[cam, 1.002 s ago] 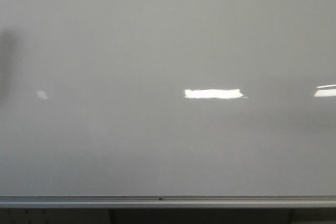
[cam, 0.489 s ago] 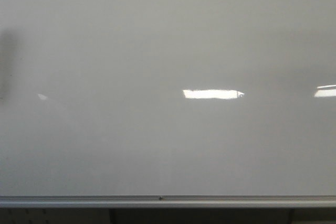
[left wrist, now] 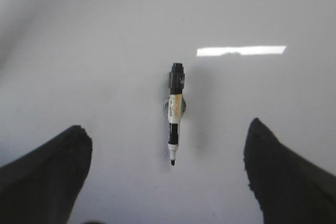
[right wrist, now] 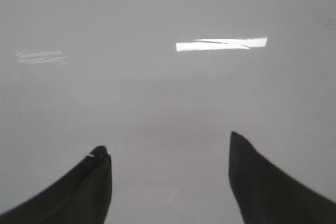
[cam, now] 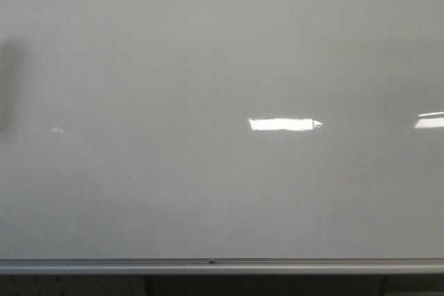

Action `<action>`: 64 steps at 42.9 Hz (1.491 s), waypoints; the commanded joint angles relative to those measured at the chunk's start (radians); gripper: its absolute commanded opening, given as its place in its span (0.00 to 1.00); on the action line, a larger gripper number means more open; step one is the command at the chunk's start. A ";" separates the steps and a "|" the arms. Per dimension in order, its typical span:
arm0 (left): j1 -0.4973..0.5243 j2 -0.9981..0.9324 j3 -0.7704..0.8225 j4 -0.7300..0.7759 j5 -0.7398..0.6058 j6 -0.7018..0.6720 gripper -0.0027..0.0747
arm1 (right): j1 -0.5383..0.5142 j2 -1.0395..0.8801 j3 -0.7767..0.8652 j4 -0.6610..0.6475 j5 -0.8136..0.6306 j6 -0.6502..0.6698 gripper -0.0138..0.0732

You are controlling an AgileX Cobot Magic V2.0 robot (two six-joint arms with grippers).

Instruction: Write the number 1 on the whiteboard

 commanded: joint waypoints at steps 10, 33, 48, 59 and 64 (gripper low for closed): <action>0.001 0.391 -0.123 0.013 -0.223 0.001 0.79 | -0.004 0.012 -0.028 0.001 -0.078 -0.002 0.75; 0.001 0.962 -0.149 0.107 -0.720 0.001 0.79 | -0.004 0.012 -0.028 0.001 -0.078 -0.002 0.75; 0.001 1.135 -0.236 0.107 -0.763 0.001 0.79 | -0.004 0.012 -0.028 0.001 -0.076 -0.002 0.75; 0.001 1.154 -0.268 0.108 -0.759 0.001 0.79 | -0.004 0.012 -0.028 0.001 -0.076 -0.002 0.75; 0.001 1.159 -0.279 0.109 -0.759 0.001 0.79 | -0.004 0.012 -0.028 0.001 -0.076 -0.002 0.75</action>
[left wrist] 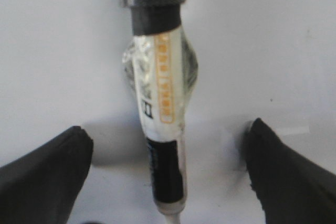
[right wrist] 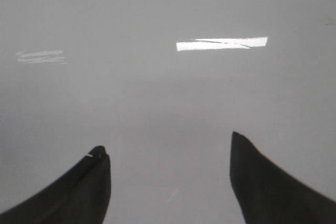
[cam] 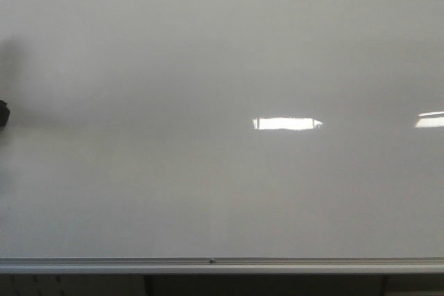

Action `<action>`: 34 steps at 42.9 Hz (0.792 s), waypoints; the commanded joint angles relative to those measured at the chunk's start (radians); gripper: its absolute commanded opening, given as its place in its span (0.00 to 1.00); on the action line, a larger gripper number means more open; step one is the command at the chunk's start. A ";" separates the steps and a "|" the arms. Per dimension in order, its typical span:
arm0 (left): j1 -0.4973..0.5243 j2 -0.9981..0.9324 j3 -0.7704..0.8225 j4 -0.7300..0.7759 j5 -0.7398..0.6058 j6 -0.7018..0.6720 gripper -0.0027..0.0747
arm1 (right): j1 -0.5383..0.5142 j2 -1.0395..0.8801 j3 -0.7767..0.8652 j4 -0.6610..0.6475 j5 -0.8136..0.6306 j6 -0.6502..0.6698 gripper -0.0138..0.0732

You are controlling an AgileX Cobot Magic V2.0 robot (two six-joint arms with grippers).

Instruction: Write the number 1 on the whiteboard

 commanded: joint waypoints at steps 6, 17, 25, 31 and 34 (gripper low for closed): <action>0.001 0.006 -0.062 0.000 -0.091 -0.001 0.79 | -0.004 0.012 -0.028 0.001 -0.076 -0.002 0.75; 0.001 0.015 -0.067 0.000 -0.089 -0.001 0.74 | -0.004 0.012 -0.028 0.001 -0.076 -0.002 0.75; 0.001 0.015 -0.067 0.000 -0.089 -0.001 0.38 | -0.004 0.012 -0.028 0.001 -0.076 -0.002 0.75; 0.001 0.015 -0.067 0.000 -0.089 -0.001 0.10 | -0.004 0.012 -0.028 0.001 -0.076 -0.002 0.75; 0.001 0.015 -0.067 0.001 -0.089 -0.001 0.01 | -0.004 0.012 -0.028 0.001 -0.076 -0.002 0.75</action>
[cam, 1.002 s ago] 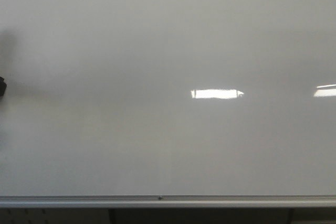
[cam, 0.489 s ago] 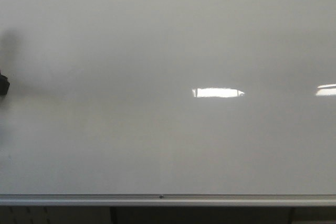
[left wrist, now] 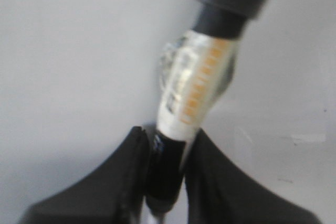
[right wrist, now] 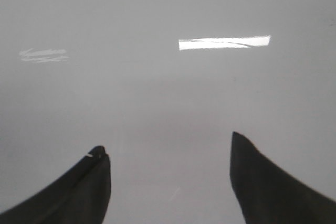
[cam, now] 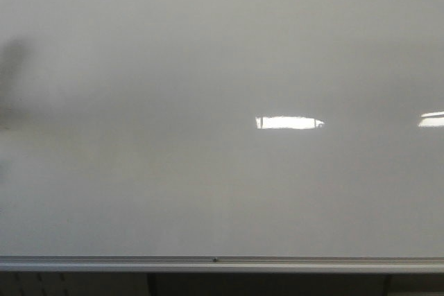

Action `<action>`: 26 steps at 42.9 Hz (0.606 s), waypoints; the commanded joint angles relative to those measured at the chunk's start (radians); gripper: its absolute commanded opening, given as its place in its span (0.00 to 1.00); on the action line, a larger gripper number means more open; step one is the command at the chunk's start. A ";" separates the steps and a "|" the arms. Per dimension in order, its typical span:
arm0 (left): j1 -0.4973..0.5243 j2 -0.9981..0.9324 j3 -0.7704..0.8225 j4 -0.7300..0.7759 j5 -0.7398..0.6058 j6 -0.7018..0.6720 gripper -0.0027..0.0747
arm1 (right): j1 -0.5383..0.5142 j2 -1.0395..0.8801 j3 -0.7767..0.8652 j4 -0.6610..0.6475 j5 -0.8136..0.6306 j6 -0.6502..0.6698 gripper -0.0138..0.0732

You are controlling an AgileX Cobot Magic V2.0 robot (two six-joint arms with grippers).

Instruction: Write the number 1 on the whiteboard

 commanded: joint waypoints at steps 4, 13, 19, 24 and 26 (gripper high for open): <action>-0.014 -0.015 -0.038 0.035 -0.080 -0.003 0.01 | -0.004 0.012 -0.028 0.001 -0.076 -0.002 0.75; -0.061 -0.117 -0.039 0.032 0.144 -0.003 0.01 | -0.004 0.012 -0.028 0.002 -0.076 -0.002 0.75; -0.176 -0.238 -0.091 0.012 0.487 -0.012 0.01 | -0.004 0.021 -0.028 0.003 -0.060 -0.002 0.75; -0.287 -0.286 -0.166 -0.019 0.747 -0.012 0.01 | -0.004 0.047 -0.029 0.008 -0.015 -0.002 0.75; -0.332 -0.294 -0.199 -0.032 0.842 -0.012 0.01 | -0.003 0.059 -0.029 0.014 -0.003 -0.002 0.75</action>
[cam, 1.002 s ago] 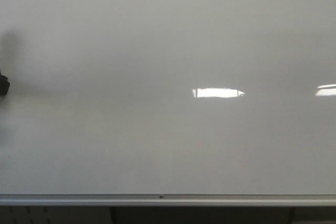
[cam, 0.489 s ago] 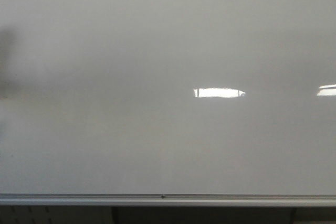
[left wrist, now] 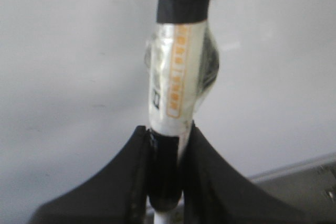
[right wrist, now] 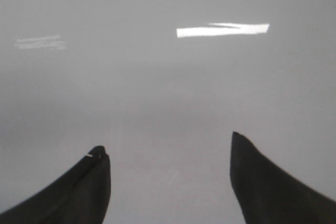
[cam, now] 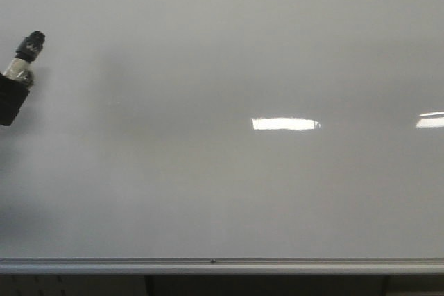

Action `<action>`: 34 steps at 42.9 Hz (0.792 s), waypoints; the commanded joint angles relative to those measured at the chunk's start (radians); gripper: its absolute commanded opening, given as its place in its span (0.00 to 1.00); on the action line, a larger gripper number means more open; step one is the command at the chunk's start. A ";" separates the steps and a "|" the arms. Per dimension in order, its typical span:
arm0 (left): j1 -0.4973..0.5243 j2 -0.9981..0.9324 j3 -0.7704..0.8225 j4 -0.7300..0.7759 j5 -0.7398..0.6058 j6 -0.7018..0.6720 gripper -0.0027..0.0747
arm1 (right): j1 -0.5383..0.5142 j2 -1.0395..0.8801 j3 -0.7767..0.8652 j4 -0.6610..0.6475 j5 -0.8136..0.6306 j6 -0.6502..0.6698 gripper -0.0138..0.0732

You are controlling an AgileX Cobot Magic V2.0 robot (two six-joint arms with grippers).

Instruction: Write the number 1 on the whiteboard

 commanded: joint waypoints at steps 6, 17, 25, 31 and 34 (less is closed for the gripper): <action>-0.182 -0.057 -0.144 -0.128 0.351 0.129 0.01 | -0.002 0.068 -0.031 0.045 -0.010 -0.002 0.75; -0.254 -0.057 -0.207 -0.601 0.619 0.671 0.01 | -0.002 0.158 -0.114 0.100 0.129 -0.014 0.75; -0.254 -0.057 -0.214 -0.809 0.830 0.883 0.01 | 0.001 0.249 -0.212 0.288 0.269 -0.171 0.75; -0.254 -0.057 -0.214 -0.820 0.894 0.896 0.01 | 0.001 0.351 -0.285 0.581 0.412 -0.418 0.75; -0.254 -0.057 -0.214 -0.825 0.925 0.901 0.01 | 0.001 0.404 -0.311 0.711 0.489 -0.525 0.75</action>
